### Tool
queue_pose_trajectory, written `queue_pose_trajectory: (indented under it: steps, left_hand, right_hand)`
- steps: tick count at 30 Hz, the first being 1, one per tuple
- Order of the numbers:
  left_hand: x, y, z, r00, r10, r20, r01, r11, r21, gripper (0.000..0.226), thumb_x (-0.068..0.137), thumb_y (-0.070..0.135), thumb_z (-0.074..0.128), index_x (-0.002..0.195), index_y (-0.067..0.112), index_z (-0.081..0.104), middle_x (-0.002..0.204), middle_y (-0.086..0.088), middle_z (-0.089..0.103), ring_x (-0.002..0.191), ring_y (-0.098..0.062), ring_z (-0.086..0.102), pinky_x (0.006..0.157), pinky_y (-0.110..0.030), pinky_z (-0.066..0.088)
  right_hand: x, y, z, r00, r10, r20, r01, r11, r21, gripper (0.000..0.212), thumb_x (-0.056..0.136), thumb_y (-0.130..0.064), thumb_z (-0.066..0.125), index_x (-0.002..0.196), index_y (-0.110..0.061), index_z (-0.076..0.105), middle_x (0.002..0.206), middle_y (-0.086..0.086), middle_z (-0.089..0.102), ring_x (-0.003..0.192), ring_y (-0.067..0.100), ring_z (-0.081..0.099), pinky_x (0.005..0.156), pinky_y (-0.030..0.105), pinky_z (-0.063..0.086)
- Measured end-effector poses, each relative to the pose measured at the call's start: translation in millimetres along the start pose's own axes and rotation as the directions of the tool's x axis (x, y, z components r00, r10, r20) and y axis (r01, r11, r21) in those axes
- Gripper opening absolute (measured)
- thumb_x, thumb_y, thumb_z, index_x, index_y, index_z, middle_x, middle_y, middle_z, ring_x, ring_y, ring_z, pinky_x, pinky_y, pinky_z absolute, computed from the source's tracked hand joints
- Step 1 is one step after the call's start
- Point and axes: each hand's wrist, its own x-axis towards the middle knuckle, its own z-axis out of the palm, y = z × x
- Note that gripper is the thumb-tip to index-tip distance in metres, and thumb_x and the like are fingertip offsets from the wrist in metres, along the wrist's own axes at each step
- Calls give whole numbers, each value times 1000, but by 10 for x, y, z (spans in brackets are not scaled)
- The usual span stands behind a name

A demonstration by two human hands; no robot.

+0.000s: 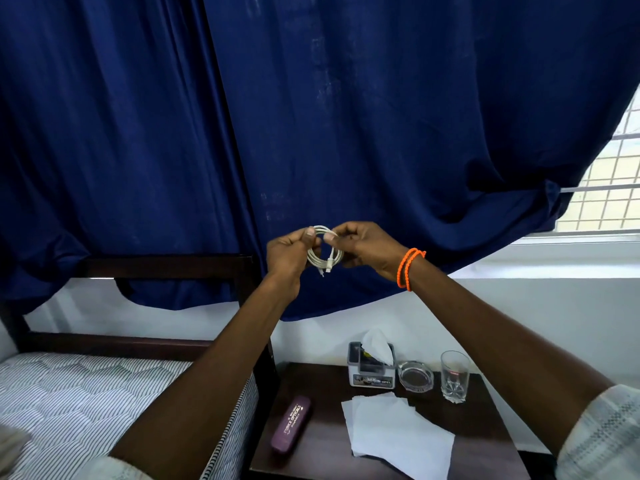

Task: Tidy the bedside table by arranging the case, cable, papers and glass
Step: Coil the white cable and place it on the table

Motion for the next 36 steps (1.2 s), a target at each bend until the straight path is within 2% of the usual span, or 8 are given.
queue_pose_trajectory:
  steps: [3,6,12,14,17,21,28,36]
  left_hand:
    - [-9,-16,52,999,39,-10,-39,999,14,13,97,16,67,100,9,78,88,-10,76,81,-21,70,86,-41,61]
    - [22,-68,54,995,92,-28,-90,993,73,13,97,16,68,101,11,79,82,-8,76,78,-21,69,83,-40,61]
    - [99,-257,-110,978,207,28,-205,927,314,13,98,20,67,95,21,80,74,-2,76,68,-15,69,73,-40,61]
    - [109,-317,-161,988,143,61,-155,936,316,13,98,22,68,96,20,80,73,-1,75,68,-17,68,73,-42,62]
    - [113,-407,-231,996,28,90,-53,956,288,12,97,24,68,94,20,79,70,1,74,63,-14,67,71,-42,62]
    - [99,-520,-258,990,-102,98,73,962,262,15,96,27,70,94,16,80,69,3,75,62,-13,66,61,-30,58]
    - [2,-800,-374,952,-288,102,262,941,215,26,97,33,69,101,8,77,79,-3,76,68,-17,68,62,-31,61]
    - [-107,-1247,-598,861,-493,126,465,863,197,30,101,31,62,112,5,73,98,-9,75,90,-23,68,81,-37,62]
  right_hand:
    - [-32,20,118,999,-19,-25,16,991,-133,37,81,-17,82,111,-3,66,103,22,73,85,24,69,76,38,59]
    - [-51,36,159,999,1,-43,-5,994,-110,34,79,2,74,112,0,65,105,25,72,87,32,72,80,47,63]
    - [-98,99,32,968,192,162,-188,981,-42,39,82,10,70,119,3,60,92,19,69,82,26,70,82,43,61]
    - [-112,152,2,959,216,184,-210,976,-52,38,82,-1,77,117,0,63,95,19,71,87,26,70,85,43,59]
    - [-117,275,27,975,211,67,-215,974,68,40,83,-12,81,117,-2,64,103,23,74,89,28,72,85,43,59]
    - [-148,480,123,975,217,-36,-210,967,142,32,83,-5,79,111,1,64,99,28,73,83,30,72,78,41,60]
    - [-186,925,298,951,279,-134,-241,939,244,20,80,3,79,95,1,67,85,22,72,70,28,73,66,34,63]
    - [-216,1553,499,869,434,-238,-315,855,412,27,76,5,81,98,6,67,91,28,74,79,37,76,70,39,63]
